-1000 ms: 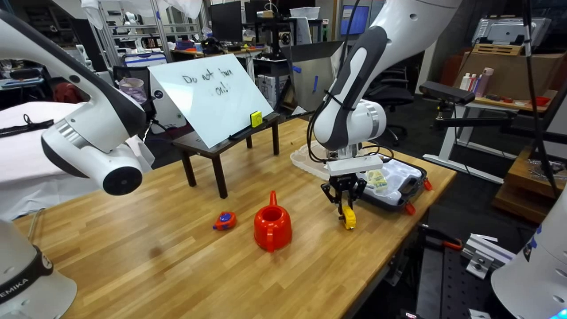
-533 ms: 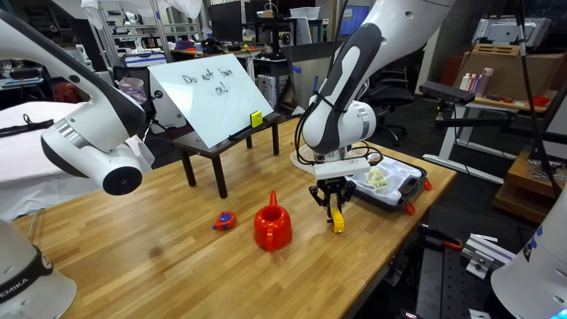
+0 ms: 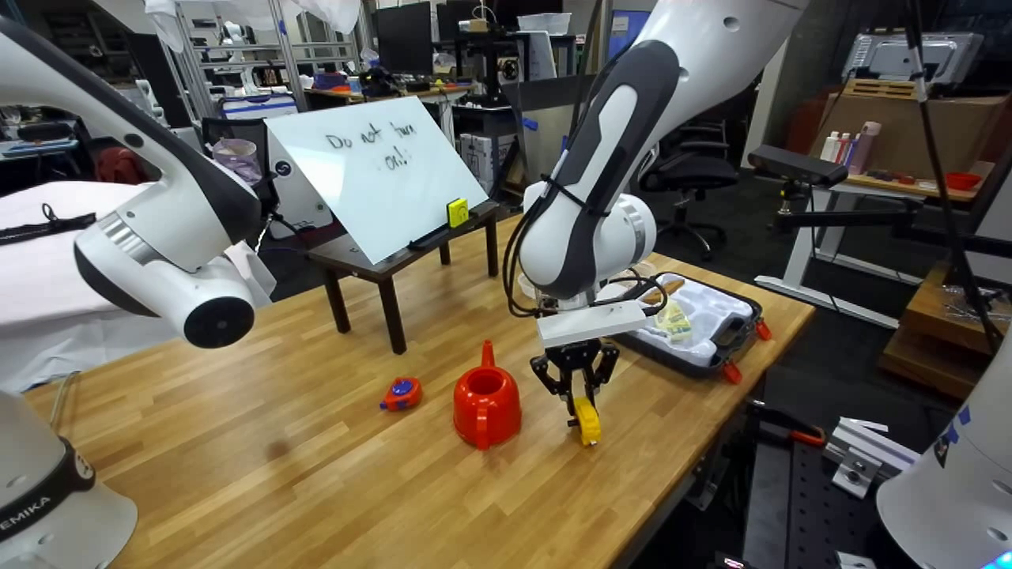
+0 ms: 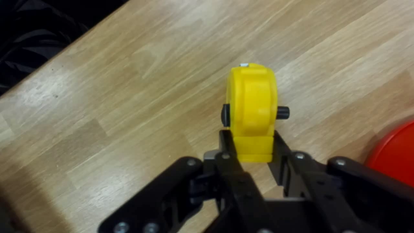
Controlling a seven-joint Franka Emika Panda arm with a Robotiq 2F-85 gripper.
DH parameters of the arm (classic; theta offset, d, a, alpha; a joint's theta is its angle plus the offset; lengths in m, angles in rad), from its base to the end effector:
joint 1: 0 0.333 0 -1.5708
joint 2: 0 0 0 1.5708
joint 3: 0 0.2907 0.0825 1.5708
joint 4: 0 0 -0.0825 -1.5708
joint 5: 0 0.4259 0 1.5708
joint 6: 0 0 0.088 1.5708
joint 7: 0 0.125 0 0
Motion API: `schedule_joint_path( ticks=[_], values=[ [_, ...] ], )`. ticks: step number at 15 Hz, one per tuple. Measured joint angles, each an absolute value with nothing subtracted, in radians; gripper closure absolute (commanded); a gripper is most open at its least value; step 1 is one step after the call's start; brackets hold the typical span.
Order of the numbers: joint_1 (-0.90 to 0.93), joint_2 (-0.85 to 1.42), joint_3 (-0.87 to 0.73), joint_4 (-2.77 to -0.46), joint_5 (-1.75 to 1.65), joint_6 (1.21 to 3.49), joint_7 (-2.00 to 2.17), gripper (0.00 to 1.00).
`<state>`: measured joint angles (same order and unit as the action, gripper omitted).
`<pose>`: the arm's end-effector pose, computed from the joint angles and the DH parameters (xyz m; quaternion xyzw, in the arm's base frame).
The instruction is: Move the measuring tape slightly to the left
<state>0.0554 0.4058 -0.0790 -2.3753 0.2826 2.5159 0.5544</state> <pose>0.4703 -0.0162 0.0551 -0.9070 0.3979 0.1374 0.0155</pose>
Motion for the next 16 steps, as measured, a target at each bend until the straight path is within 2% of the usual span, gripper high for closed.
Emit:
schedule_joint_path(
  ticks=[9, 16],
  values=[
    [0.104, 0.336, -0.019, -2.399, 0.323, 2.516, 0.712, 0.93],
    [0.160, 0.314, -0.003, -2.402, 0.323, 2.518, 0.996, 0.93]
  ],
)
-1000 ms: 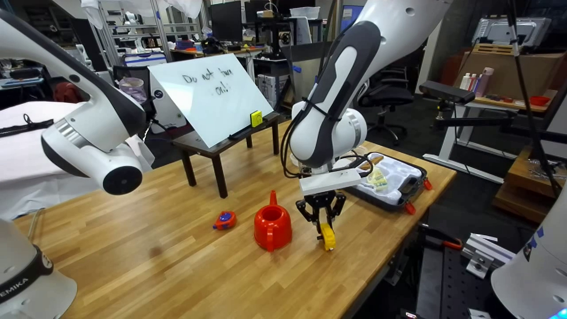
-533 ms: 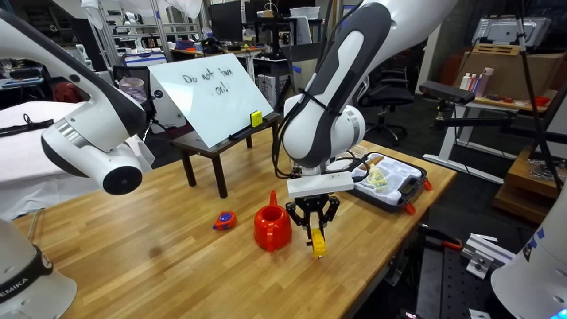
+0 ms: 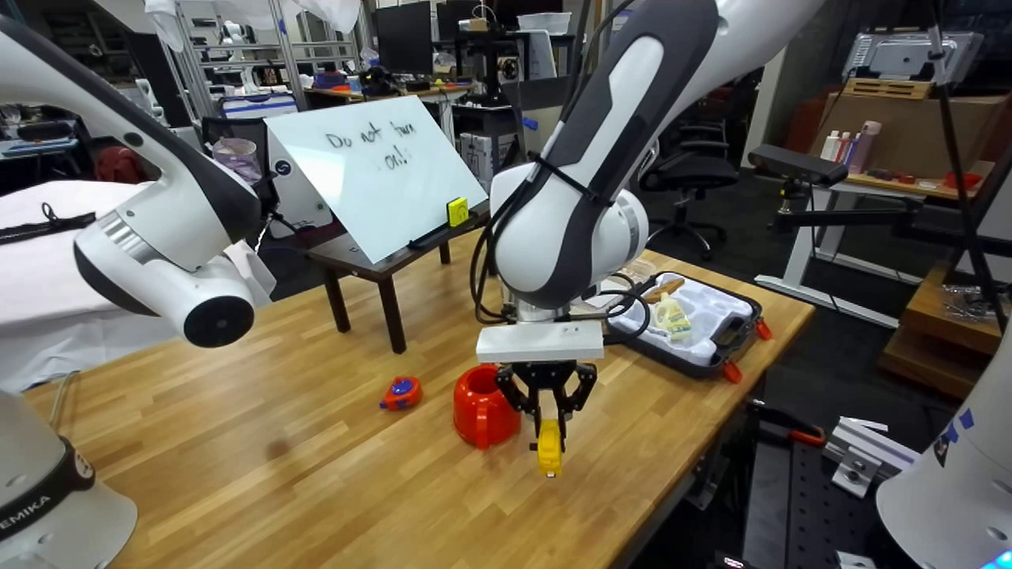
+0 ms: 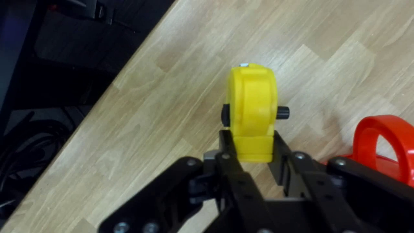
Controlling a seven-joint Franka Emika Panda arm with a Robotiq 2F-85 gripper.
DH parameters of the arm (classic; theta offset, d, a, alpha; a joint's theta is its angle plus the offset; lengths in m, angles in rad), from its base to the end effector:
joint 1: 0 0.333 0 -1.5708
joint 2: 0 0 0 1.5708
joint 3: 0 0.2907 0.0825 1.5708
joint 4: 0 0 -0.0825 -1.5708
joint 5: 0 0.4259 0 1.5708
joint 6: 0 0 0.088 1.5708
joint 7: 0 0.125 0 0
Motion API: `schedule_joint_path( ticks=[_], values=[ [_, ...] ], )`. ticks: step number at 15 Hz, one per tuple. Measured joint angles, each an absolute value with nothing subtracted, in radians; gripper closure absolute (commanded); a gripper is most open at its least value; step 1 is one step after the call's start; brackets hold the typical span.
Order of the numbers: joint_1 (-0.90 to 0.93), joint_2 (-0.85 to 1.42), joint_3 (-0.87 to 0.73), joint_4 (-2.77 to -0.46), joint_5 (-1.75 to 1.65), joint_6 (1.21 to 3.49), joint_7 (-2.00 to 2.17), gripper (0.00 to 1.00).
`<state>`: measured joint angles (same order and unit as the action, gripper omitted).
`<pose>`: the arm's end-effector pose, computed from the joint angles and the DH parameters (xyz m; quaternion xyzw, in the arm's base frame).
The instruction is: Move the measuring tape slightly to the left
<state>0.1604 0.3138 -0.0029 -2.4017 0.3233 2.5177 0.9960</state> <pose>0.4751 0.0758 0.0905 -0.8404 0.5270 0.1254 0.0141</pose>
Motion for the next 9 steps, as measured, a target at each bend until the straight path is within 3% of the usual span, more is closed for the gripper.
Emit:
schedule_joint_path(
  ticks=[9],
  values=[
    [0.195, 0.319, 0.036, -2.387, 0.327, 2.518, 1.284, 0.93]
  ],
)
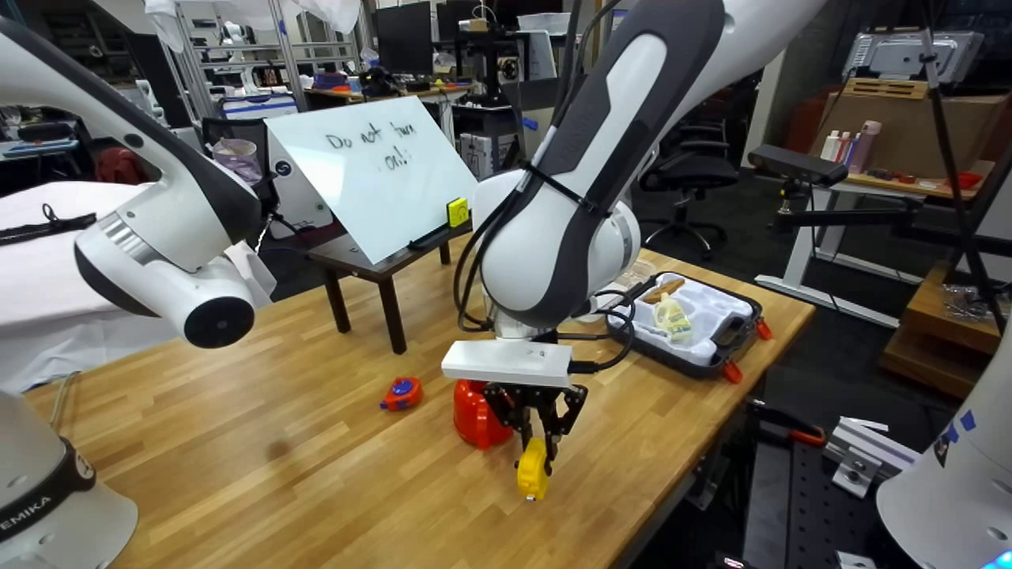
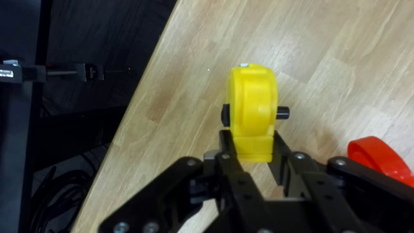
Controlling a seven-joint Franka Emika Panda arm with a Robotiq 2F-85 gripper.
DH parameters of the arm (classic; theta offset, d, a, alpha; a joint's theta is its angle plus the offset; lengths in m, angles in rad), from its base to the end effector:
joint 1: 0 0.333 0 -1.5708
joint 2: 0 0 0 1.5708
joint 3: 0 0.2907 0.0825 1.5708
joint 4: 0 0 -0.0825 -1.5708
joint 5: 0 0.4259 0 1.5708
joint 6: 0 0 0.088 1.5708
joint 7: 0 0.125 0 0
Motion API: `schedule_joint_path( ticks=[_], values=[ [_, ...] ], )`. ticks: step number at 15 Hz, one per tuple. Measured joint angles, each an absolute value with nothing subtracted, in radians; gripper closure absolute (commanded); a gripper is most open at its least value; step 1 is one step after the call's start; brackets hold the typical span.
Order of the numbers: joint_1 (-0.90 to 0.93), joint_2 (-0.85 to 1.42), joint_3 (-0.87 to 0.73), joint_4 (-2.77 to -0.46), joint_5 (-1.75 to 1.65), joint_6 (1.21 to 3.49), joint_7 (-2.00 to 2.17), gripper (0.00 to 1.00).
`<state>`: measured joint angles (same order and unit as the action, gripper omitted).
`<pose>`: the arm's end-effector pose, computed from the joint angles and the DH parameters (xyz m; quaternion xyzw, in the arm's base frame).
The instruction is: Move the measuring tape slightly to the left
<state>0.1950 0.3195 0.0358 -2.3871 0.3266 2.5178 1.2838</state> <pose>0.4736 0.1137 0.0925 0.7781 -0.6149 -0.1283 0.0006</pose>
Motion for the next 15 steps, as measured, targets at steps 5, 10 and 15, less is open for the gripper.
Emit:
schedule_joint_path(
  ticks=[5, 10, 15],
  values=[
    [0.172, 0.332, 0.044, -2.382, 0.428, 2.519, 1.286, 0.93],
    [0.122, 0.388, 0.046, -2.380, 0.520, 2.557, 1.260, 0.93],
    [0.108, 0.447, 0.049, -2.372, 0.563, 2.597, 1.241, 0.93]
  ],
)
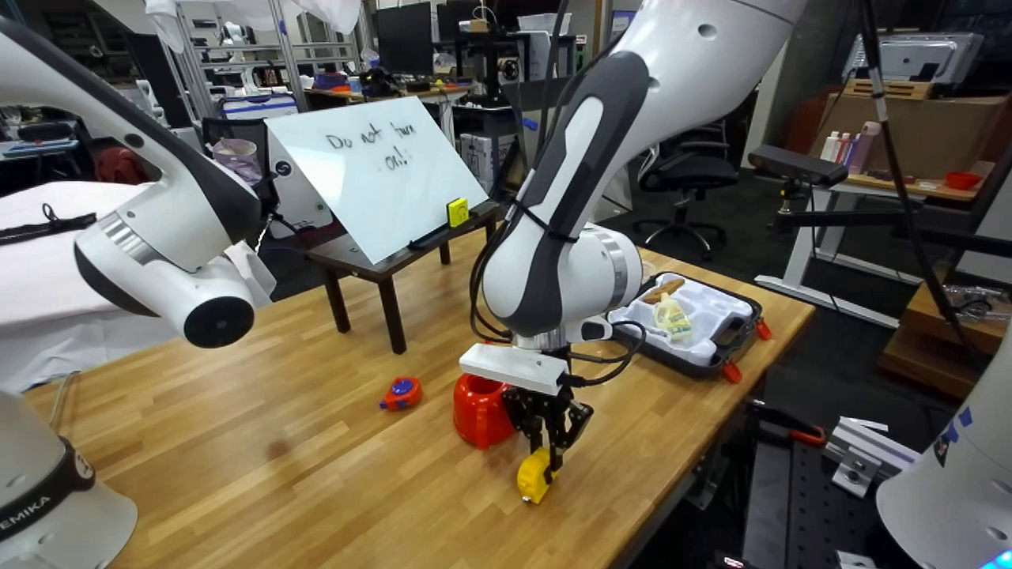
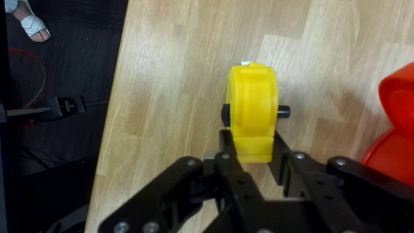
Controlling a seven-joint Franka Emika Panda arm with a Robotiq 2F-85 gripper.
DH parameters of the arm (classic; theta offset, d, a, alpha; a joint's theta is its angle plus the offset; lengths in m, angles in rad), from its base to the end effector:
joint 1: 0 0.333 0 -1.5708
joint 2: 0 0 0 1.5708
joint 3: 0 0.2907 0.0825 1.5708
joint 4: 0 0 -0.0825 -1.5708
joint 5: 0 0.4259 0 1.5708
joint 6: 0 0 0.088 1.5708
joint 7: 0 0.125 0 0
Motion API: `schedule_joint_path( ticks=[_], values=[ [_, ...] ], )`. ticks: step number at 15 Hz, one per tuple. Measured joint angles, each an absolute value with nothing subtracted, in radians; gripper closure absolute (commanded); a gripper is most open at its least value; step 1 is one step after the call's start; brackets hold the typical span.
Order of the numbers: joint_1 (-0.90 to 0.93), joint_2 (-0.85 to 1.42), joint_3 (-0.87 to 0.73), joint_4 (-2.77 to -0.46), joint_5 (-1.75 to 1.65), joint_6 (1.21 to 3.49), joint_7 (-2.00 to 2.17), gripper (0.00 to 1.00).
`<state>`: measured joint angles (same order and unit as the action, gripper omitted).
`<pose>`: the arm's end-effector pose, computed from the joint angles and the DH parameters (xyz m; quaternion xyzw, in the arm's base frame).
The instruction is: Move the measuring tape slightly to the left
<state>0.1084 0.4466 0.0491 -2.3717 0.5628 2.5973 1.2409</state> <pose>0.4650 0.0721 0.0403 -0.6860 0.7082 0.1646 0.0278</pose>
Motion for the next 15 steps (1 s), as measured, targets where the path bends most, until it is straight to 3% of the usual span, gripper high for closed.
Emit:
schedule_joint_path(
  ticks=[1, 2, 9, 15],
  values=[
    [0.108, 0.447, 0.049, -2.371, 0.565, 2.597, 1.239, 0.46],
    [0.108, 0.447, 0.049, -2.371, 0.565, 2.597, 1.235, 0.45],
    [0.105, 0.448, 0.050, -2.369, 0.565, 2.612, 1.176, 0.01],
    [0.101, 0.374, 0.051, -2.397, 0.585, 2.644, 1.111, 0.00]
  ],
)
